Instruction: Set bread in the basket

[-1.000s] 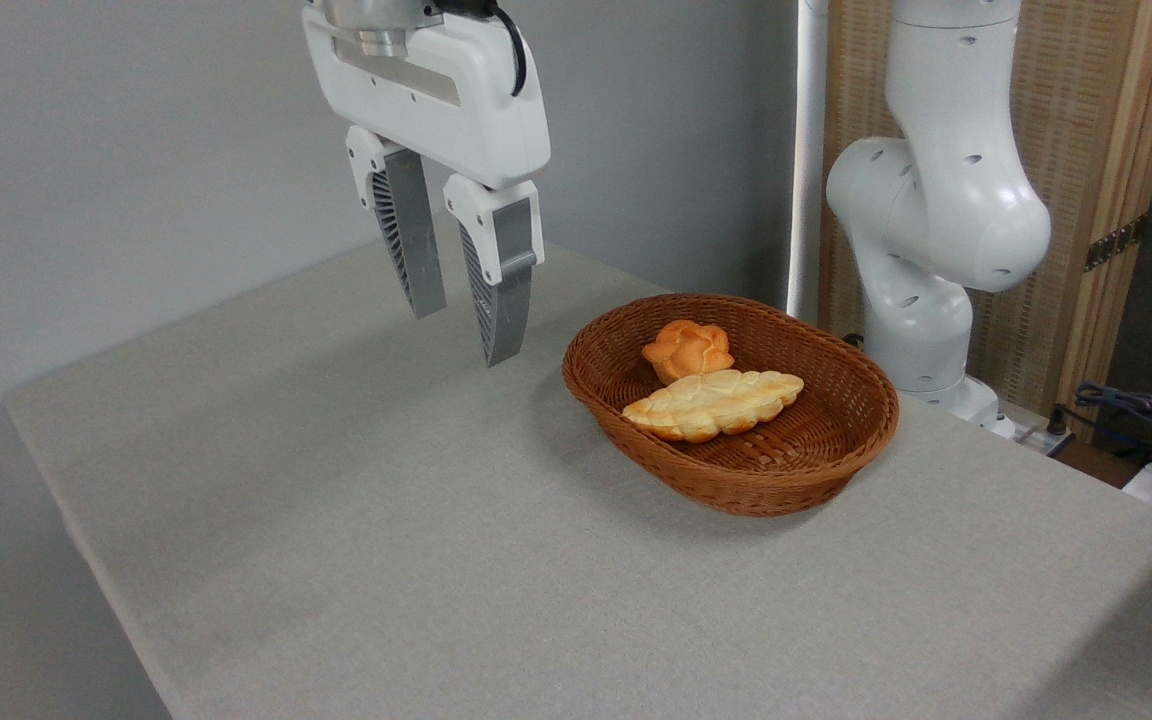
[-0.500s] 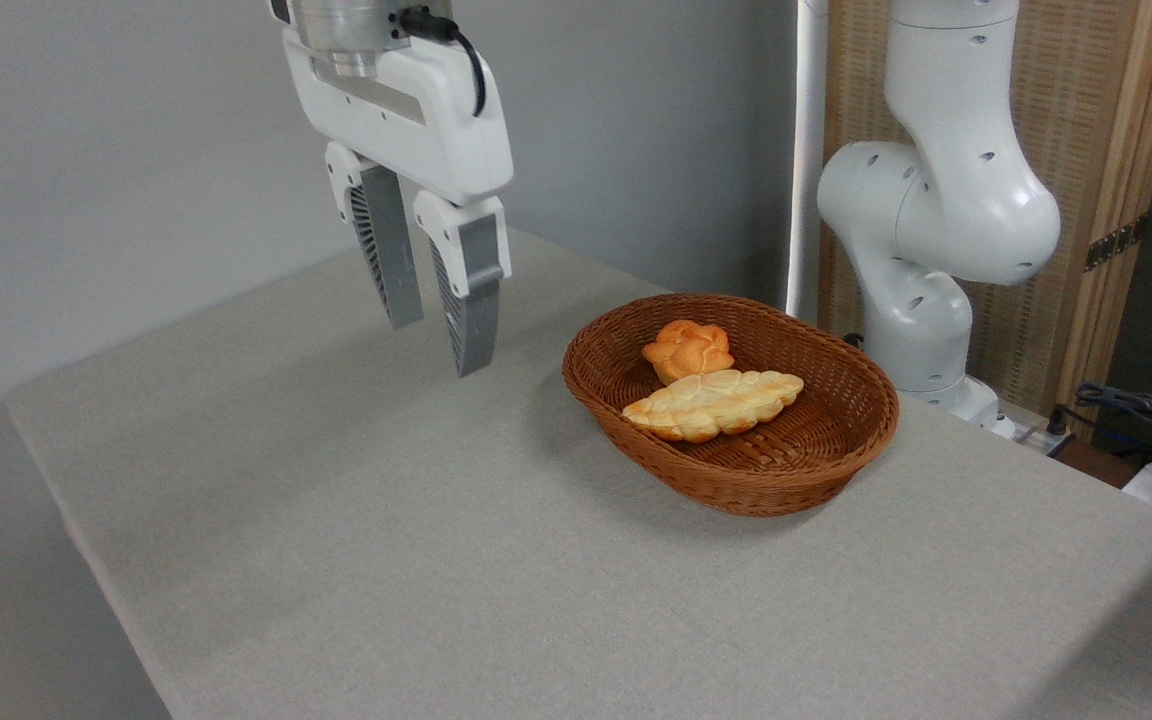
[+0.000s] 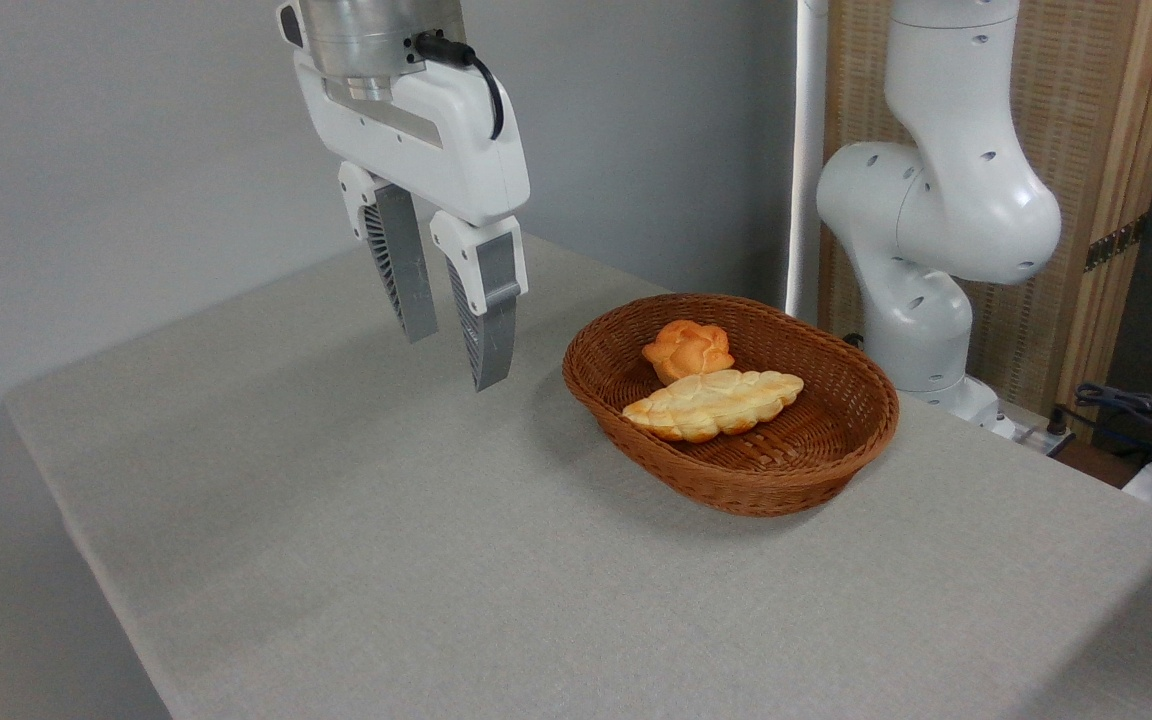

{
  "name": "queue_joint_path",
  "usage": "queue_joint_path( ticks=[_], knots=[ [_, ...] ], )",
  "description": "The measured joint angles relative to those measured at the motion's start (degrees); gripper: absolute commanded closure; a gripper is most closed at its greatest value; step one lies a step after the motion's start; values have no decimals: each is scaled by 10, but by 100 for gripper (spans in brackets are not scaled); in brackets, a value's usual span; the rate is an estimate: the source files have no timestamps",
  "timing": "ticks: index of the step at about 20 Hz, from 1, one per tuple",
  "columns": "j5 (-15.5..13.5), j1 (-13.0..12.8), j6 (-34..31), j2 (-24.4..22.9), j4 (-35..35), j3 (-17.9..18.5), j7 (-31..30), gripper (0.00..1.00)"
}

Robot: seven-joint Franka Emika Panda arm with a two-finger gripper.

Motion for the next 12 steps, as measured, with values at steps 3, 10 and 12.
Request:
queue_joint_path(
  ticks=[3,10,12],
  knots=[
    [0,1,-3,0,-1,-1,0,0],
    [0,1,-4,0,-1,-1,0,0],
    [0,2,-4,0,-1,-1,0,0]
  ],
)
